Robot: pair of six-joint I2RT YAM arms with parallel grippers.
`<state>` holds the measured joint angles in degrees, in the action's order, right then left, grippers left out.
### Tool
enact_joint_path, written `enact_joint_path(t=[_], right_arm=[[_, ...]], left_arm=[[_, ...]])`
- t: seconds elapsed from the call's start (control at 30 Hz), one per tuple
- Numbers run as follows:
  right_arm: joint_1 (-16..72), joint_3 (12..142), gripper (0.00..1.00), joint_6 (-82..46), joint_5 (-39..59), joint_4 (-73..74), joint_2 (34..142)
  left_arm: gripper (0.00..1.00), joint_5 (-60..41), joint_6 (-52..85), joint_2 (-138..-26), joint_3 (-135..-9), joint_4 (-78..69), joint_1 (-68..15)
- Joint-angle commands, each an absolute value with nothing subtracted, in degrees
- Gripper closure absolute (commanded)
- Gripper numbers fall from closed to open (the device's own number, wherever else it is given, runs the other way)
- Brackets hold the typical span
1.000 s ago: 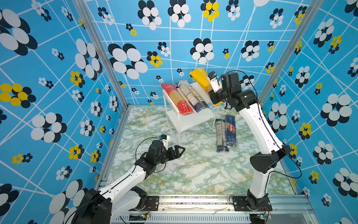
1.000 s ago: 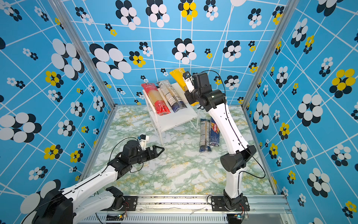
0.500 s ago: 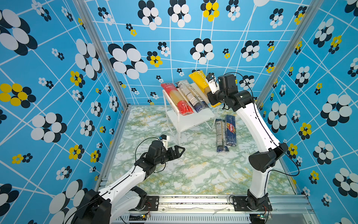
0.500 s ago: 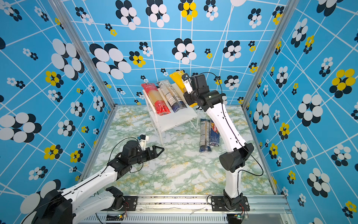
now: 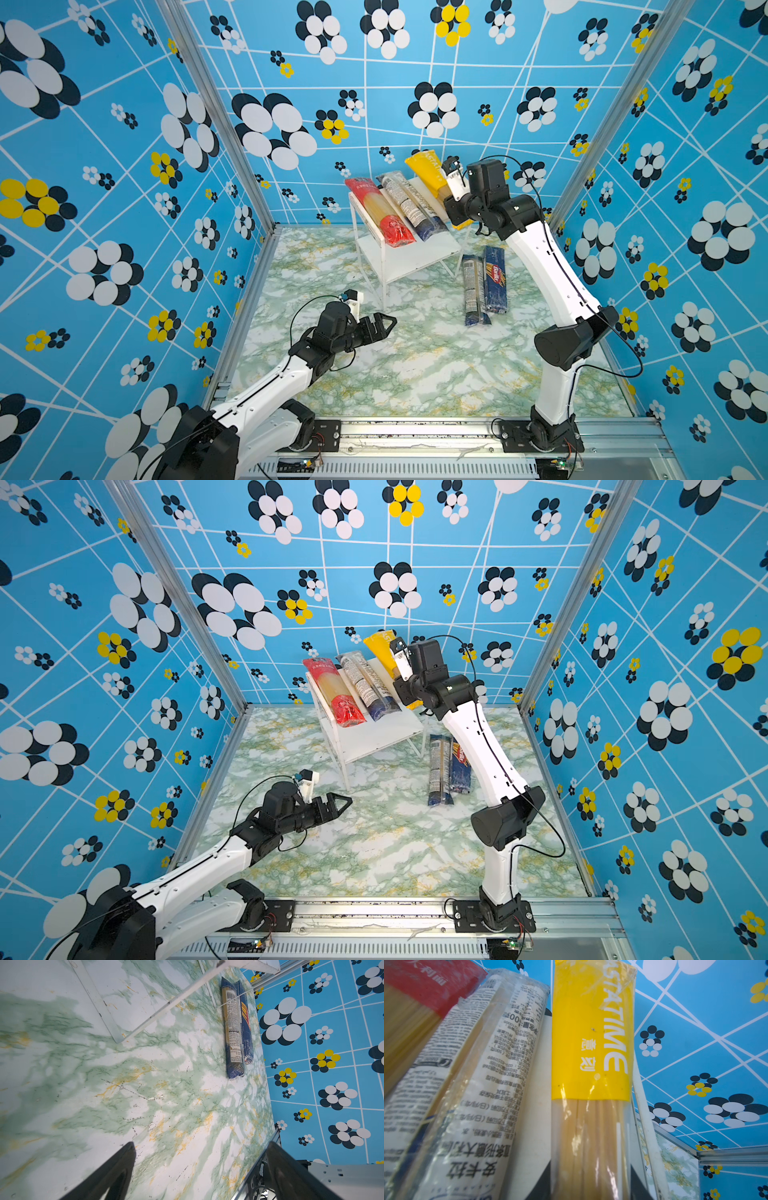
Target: Place and organize the pasta boxes and bags onto the shelf
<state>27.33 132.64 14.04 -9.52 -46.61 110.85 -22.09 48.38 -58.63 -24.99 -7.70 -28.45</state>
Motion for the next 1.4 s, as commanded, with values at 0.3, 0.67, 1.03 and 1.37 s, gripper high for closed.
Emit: enact_joint_path(t=[0.3, 0.67, 1.03, 1.37], right_arm=[[27.0, 129.2, 0.62, 12.7, -10.7, -37.2, 107.3], [27.0, 129.0, 0.57, 13.1, -10.3, -37.2, 107.5], [27.0, 128.8, 0.55, 12.6, -10.1, -37.5, 107.6], [27.0, 128.8, 0.54, 12.5, -10.0, -37.4, 107.9]], left_arm=[[0.01, -21.9, 48.1, -57.9, -24.4, -7.3, -27.9], [0.01, -21.7, 48.1, -57.9, -24.2, -7.3, -27.9], [0.01, -21.8, 48.2, -57.8, -24.2, -7.5, -27.9], [0.01, -21.8, 48.2, -58.1, -24.2, -7.6, -27.9]])
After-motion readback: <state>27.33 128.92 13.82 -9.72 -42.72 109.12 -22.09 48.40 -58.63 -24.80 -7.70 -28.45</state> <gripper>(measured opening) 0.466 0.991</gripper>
